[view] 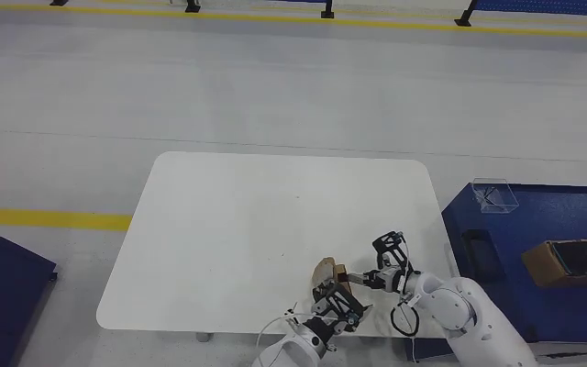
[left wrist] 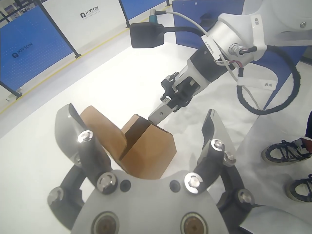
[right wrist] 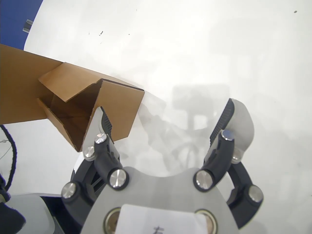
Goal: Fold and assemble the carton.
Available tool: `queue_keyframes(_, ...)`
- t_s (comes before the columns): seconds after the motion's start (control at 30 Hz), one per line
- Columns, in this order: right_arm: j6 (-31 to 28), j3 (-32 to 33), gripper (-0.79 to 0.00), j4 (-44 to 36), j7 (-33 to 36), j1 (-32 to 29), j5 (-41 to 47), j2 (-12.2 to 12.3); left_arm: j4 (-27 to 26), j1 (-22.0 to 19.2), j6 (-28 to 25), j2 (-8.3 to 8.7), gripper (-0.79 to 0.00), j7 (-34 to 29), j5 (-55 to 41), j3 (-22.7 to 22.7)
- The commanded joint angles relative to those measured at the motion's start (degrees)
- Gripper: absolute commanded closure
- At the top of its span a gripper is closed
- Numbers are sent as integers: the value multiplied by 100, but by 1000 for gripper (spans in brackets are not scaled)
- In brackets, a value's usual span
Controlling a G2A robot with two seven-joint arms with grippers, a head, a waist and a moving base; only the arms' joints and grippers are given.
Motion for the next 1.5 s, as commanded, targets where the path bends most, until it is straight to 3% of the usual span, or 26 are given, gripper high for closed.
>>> queue_keyframes(0.0,14,-30,-785,-1,-9,4,-19,-6,25,-13,1,-2,-785,-21,21,31)
queue_keyframes(0.9,97,-98,-785,-161,95,-53,82,-34,448,-181,228,-44,-785,-260,273,328)
queue_keyframes(1.2,154,201,-785,-168,-46,-16,624,-29,530,-215,248,-55,-785,-317,210,334)
queue_keyframes(1.47,-512,495,-785,-307,231,-189,1211,29,581,-230,278,-62,-785,-251,129,329)
